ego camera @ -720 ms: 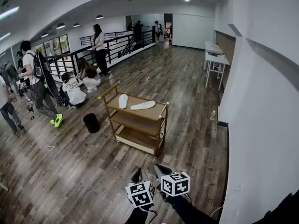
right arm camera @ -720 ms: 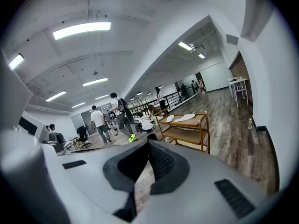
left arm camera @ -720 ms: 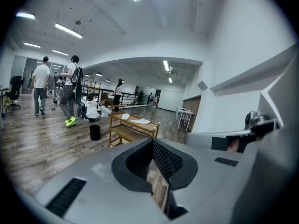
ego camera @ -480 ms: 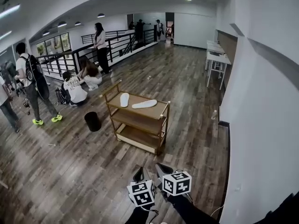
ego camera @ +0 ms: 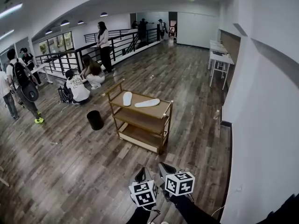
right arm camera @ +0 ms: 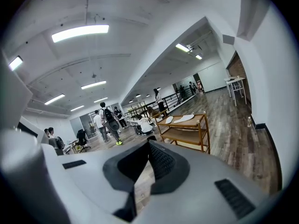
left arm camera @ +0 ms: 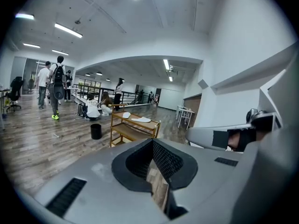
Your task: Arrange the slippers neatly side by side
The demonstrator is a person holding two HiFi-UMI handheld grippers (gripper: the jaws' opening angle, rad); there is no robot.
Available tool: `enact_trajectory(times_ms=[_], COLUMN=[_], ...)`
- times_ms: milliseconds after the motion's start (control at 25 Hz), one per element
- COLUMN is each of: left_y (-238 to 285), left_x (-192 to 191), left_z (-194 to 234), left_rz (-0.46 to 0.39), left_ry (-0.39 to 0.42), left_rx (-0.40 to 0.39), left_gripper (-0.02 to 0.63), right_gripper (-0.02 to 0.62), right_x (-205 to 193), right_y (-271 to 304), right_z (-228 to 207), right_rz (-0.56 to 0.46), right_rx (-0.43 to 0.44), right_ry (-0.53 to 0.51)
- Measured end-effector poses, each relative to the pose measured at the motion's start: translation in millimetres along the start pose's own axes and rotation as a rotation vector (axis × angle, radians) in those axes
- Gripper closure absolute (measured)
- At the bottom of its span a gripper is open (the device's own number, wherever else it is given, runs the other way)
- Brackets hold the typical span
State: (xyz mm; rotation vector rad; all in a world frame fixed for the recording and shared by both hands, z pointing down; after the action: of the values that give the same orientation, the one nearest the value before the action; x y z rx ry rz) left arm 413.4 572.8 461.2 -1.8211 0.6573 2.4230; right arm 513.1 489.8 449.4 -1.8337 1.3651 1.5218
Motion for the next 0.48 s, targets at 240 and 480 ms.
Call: enact_trajectory(times_ms=[240,480], left_y=[-4,-9], left_x=[-9,-20], left_z=[-1,-8], left_rz=[0.01,0.023], left_ry=[-0.01,-0.034], left_rx=[0.01,0.029], left_gripper=[0.607,0.607], right_gripper=[0.598,0.598], right_x=[-4,-3], right_y=[-7,-19], right_z=[-6,-19], right_rz=[-0.013,-0.014], right_rx=[-0.005,-0.015], right_ry=[0.021,0.014])
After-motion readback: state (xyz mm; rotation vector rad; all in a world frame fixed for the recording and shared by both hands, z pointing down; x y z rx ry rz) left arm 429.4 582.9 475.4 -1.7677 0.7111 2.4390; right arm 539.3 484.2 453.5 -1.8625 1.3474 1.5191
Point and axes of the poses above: the fingertips, and each gripper's own axes: y forward along the fingers, z to its left, x out of its top, the point moved 7 cm from there along -y, backward along the fingers, and after that the axes turned 3 degrees about -z, right-handed, at the moved point
